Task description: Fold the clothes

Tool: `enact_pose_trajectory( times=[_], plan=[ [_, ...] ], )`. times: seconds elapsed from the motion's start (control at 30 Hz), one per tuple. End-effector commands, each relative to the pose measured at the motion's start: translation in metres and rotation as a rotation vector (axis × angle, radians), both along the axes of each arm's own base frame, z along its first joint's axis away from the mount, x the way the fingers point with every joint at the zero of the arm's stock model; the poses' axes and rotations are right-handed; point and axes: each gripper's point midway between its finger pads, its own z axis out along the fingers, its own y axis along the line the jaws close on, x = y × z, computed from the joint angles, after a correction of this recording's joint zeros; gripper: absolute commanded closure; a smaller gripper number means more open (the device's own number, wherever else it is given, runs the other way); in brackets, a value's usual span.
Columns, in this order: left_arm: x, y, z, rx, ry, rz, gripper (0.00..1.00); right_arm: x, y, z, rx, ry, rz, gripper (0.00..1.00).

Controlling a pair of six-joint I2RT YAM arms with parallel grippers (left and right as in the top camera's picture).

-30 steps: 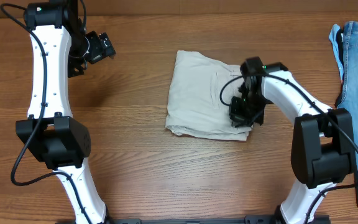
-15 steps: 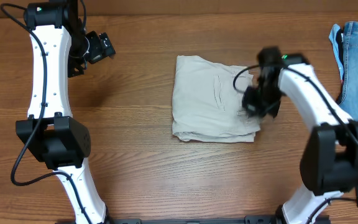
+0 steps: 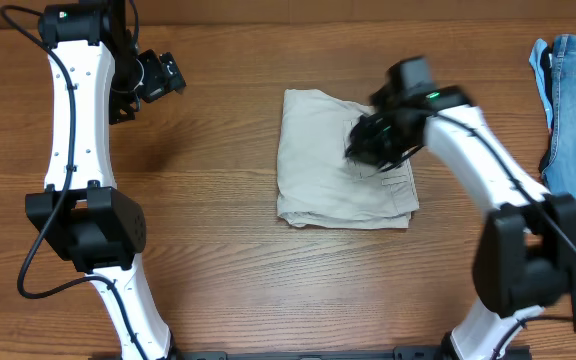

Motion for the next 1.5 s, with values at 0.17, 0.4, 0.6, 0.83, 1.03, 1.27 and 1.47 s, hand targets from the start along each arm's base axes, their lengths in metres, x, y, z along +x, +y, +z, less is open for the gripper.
enact_pose_trajectory(
  times=[0.17,0.4,0.6,0.83,1.03,1.27,1.47],
  plan=[
    [0.0,-0.002,0.009,0.011,-0.023,-0.018,0.0,-0.077,0.062,-0.075,0.093,0.316,0.163,0.96],
    [0.0,-0.002,0.009,0.011,-0.024,-0.018,0.0,-0.049,0.031,-0.019,-0.057,0.206,0.051,0.95],
    [0.001,-0.002,0.009,0.011,-0.026,-0.018,0.0,0.013,0.034,0.064,0.016,-0.103,0.036,0.65],
    [0.001,-0.002,0.009,0.011,-0.027,-0.018,0.0,0.051,0.073,0.086,0.25,-0.269,0.108,0.6],
    [0.001,-0.002,0.009,0.011,-0.026,-0.018,0.0,0.081,0.099,0.052,0.386,-0.298,0.164,0.83],
    [0.0,-0.002,0.009,0.012,-0.024,-0.025,0.0,0.109,0.106,-0.025,0.407,-0.231,0.099,0.91],
    [0.0,-0.006,0.009,0.005,-0.024,-0.032,0.0,0.137,0.094,-0.059,0.419,-0.269,0.039,0.86]
  ],
)
